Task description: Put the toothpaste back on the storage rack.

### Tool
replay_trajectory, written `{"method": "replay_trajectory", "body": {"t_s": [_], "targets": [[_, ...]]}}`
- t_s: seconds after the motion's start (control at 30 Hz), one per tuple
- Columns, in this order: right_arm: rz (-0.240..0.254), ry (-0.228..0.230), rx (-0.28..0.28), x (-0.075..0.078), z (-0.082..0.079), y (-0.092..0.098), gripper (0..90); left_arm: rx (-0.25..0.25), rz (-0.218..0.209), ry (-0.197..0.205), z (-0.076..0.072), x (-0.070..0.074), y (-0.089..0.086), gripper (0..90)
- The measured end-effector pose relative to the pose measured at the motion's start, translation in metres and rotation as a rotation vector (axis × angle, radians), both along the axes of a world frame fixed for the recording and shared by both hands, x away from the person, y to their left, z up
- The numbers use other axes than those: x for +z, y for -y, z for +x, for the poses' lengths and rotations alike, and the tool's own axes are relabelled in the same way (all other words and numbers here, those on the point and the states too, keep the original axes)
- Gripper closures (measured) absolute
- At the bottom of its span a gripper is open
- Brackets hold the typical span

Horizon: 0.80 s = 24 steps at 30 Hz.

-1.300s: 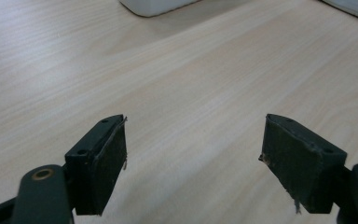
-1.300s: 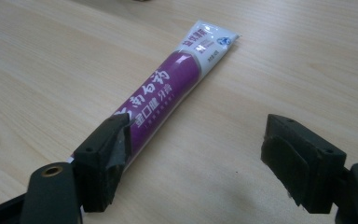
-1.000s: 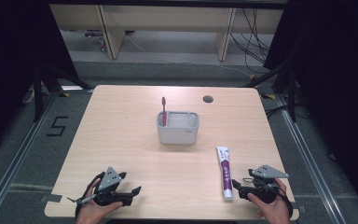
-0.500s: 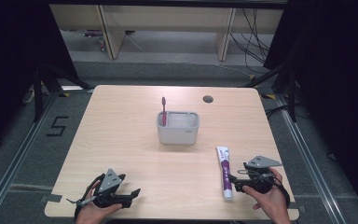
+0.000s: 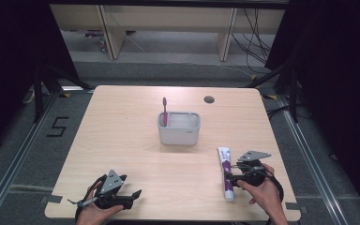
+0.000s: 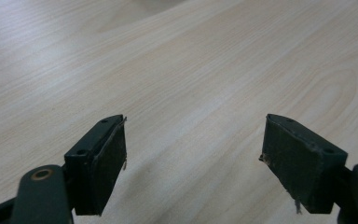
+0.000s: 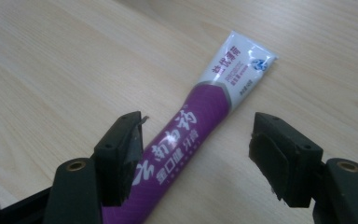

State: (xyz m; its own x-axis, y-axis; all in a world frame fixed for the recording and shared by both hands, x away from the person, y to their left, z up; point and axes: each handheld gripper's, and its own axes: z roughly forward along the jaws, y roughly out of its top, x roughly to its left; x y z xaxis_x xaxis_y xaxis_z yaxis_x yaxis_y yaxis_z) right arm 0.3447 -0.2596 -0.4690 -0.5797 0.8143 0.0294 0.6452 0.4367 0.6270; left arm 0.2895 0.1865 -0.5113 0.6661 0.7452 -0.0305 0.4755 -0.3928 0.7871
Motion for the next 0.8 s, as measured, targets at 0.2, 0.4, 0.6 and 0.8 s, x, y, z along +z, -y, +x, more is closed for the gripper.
{"method": "replay_trajectory", "body": {"t_s": [0.2,0.4,0.6,0.8], "targets": [[-0.039,-0.008,0.017,-0.002,0.006,-0.008,35.7,0.005,-0.007,0.007,0.000,0.001,0.000,21.3],[-0.071,-0.049,0.011,-0.003,0.012,-0.014,39.5,-0.002,-0.002,0.009,0.000,0.001,0.000,21.4],[-0.076,-0.103,0.014,-0.006,0.018,-0.016,43.0,-0.001,0.007,0.011,-0.001,0.001,0.000,21.6],[-0.087,-0.143,0.022,-0.009,0.022,-0.019,45.4,-0.004,0.010,0.008,0.000,0.000,0.000,21.7]]}}
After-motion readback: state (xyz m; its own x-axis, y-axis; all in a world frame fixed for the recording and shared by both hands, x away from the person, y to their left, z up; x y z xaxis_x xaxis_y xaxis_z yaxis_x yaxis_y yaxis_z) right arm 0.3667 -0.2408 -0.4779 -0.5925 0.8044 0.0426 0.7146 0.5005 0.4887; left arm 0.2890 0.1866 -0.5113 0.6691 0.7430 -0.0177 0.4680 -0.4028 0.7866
